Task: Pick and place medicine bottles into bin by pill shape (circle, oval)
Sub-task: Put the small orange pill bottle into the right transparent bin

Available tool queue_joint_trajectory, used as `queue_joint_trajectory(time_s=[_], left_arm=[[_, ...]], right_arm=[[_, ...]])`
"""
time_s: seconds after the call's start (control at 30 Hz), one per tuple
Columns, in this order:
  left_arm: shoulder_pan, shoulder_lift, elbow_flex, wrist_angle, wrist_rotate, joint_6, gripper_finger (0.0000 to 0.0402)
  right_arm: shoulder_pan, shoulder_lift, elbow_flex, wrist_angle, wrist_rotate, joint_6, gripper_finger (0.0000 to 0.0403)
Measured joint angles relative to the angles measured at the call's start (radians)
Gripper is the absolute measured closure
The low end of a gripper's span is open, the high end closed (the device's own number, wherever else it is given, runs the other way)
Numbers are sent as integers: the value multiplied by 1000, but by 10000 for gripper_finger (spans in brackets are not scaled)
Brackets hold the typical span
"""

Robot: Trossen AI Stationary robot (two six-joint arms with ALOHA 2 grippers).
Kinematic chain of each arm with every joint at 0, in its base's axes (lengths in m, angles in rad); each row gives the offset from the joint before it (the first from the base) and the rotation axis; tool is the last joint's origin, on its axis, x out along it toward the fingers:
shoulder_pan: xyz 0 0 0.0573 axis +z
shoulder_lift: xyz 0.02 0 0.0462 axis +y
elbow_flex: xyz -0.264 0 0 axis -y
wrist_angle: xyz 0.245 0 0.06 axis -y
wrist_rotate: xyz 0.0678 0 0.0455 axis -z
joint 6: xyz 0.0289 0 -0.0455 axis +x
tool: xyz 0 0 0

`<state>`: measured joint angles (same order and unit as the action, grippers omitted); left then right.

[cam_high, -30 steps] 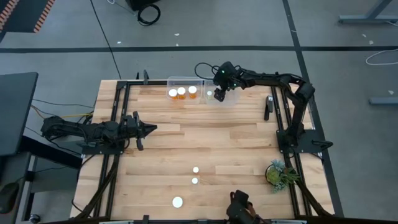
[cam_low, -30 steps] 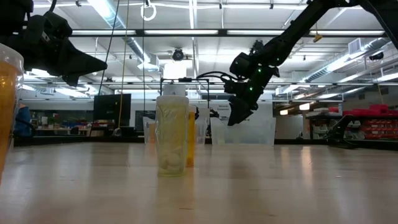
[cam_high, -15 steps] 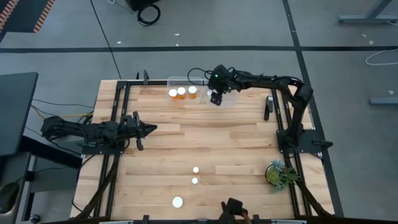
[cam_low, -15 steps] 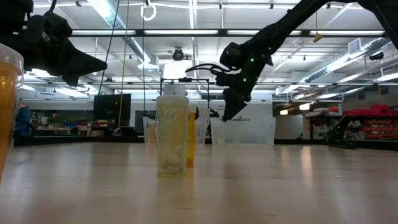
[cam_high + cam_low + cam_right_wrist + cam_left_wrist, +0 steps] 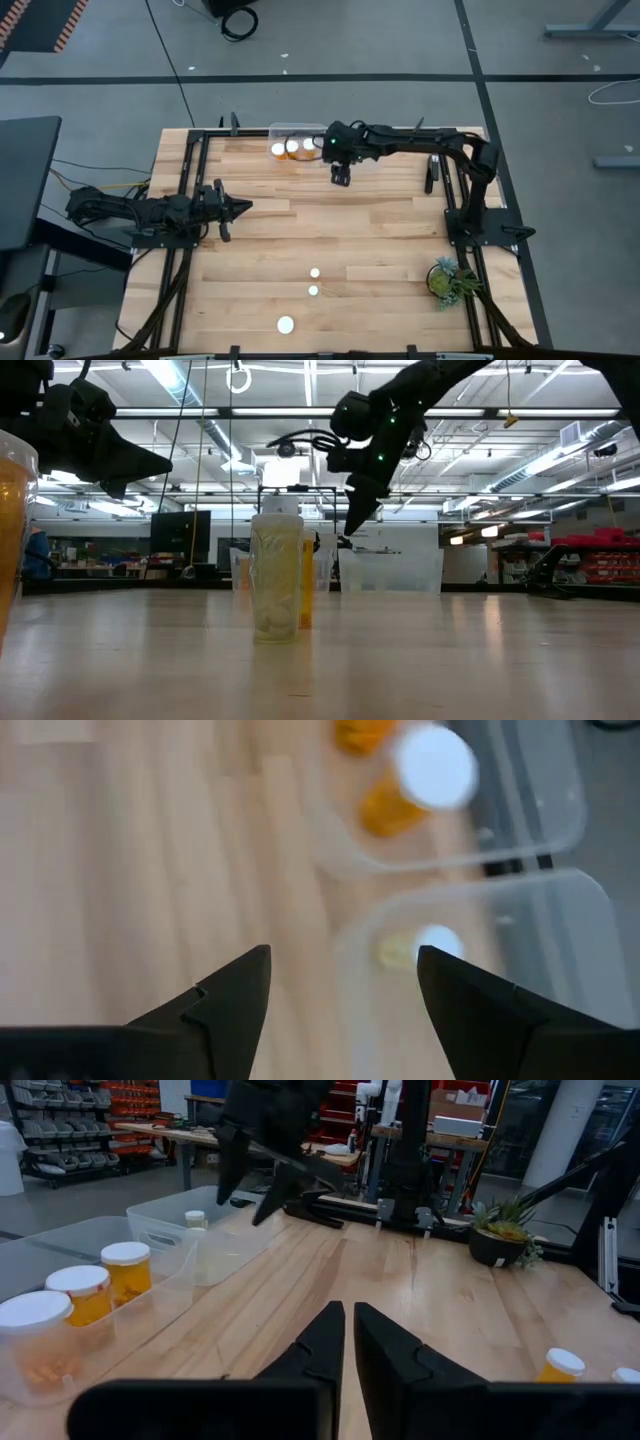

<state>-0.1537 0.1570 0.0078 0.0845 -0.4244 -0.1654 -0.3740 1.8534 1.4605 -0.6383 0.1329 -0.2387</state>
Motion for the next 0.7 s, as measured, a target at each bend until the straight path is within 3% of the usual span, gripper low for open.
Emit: queue_joint_trajectory(time_s=[0.47,0.7], left_arm=[[0,0,0,0,0,0,369],[0,0,0,0,0,0,369]], right_arm=[[197,0,0,42,-4,-15,143],[303,0,0,98,-156,-51,144]])
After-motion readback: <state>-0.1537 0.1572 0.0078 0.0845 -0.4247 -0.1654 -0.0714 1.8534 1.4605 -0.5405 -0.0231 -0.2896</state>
